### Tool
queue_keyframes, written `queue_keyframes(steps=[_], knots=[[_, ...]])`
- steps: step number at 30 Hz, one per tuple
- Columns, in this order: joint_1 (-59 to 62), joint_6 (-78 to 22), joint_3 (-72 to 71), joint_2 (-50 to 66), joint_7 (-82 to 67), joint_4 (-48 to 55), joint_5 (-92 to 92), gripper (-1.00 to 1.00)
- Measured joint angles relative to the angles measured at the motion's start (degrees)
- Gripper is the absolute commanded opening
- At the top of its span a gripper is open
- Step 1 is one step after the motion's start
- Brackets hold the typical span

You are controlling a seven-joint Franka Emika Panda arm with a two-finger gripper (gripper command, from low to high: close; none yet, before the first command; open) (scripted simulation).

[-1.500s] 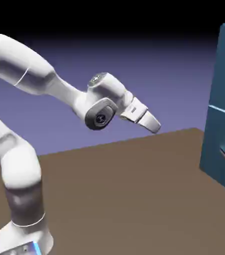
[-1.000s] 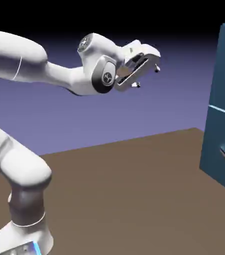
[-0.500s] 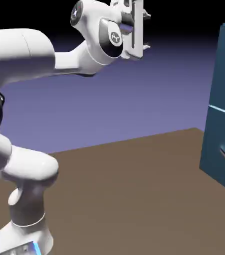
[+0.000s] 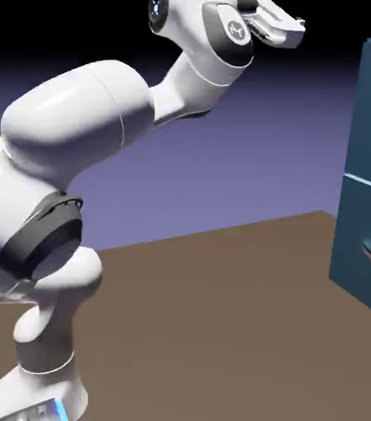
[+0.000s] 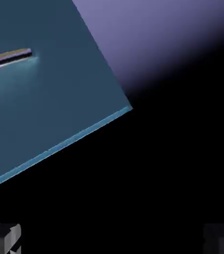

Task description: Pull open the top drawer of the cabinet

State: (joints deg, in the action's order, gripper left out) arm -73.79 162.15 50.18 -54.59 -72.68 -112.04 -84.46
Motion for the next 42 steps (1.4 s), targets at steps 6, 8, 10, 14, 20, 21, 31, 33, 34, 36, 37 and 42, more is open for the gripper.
queue_keyframes(steps=[6, 8, 10, 14, 20, 21, 31, 33, 34, 36, 37, 42], knots=[[-9.49, -1.54, 6.52, -2.85, -14.95, 6.36, -10.97, 0.0], [-12.66, -2.05, 8.69, -3.8, -19.93, 8.48, -14.62, 0.0], [-15.82, -2.57, 10.86, -4.75, -24.92, 10.6, -18.28, 0.0], [-22.15, -3.59, 15.2, -6.64, -34.88, 14.84, -25.59, 0.0], [-31.64, -5.13, 21.72, -9.49, -49.84, 21.19, -36.56, 0.0], [-33.22, -5.39, 22.81, -9.97, -52.33, 22.25, -38.39, 0.0], [-49.05, -7.95, 33.67, -14.71, -77.24, 32.85, -56.66, 0.0], [-51.64, -8.37, 35.45, -15.49, -81.34, 34.59, -59.67, 0.0], [-51.65, -8.37, 35.45, -15.49, -81.34, 34.59, -59.67, 0.0], [-54.51, -7.31, 35.7, -16.42, -83.95, 38.74, -58.53, 0.0], [-55.94, -6.77, 35.83, -16.89, -85.26, 40.82, -57.95, 0.0], [-63.09, -4.09, 36.45, -19.21, -91.79, 51.2, -55.09, 0.0]])
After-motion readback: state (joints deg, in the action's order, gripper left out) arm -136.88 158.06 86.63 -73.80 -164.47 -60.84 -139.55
